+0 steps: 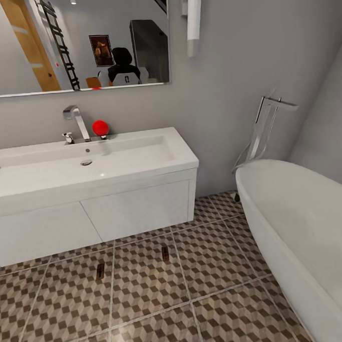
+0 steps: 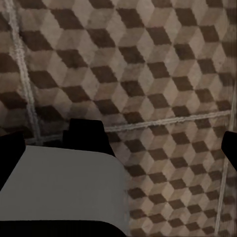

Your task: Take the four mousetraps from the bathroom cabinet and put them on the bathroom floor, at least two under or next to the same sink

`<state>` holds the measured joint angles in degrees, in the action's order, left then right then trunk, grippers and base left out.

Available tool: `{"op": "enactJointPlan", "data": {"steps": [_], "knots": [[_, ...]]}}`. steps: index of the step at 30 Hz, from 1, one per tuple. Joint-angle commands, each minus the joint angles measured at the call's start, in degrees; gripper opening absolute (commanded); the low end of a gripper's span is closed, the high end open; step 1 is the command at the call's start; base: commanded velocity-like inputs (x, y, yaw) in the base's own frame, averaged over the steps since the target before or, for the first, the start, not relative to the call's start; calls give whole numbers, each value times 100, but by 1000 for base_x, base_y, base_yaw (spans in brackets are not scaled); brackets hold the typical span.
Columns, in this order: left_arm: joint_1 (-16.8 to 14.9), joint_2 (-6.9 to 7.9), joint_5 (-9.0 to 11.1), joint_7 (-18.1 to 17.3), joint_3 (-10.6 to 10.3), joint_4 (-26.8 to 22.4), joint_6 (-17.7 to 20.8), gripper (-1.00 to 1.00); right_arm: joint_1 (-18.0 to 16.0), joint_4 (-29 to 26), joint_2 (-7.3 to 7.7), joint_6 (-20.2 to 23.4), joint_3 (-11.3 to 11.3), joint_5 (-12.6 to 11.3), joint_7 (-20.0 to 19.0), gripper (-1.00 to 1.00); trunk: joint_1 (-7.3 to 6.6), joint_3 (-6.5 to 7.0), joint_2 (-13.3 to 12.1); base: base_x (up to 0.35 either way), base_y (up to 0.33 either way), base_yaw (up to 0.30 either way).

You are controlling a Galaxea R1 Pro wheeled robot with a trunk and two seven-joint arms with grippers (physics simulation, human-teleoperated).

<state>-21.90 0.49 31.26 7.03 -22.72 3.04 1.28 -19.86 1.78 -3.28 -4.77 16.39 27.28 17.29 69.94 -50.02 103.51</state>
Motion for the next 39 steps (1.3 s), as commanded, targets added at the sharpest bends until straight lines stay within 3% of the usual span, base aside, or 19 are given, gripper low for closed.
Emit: {"op": "enactJointPlan", "data": {"steps": [1,30,39], "knots": [[-4,5,39,9,-48,4,13,100,-3,17,36,-32,48,48,28,100,-1,-4,2,0,0,0],[0,4,39,9,-57,-2,22,100,2,23,74,-39,48,48,22,100,-1,-4,2,0,0,0],[0,9,39,9,-49,2,22,100,55,19,81,-40,56,31,20,100,-1,8,2,0,0,-187]]}}
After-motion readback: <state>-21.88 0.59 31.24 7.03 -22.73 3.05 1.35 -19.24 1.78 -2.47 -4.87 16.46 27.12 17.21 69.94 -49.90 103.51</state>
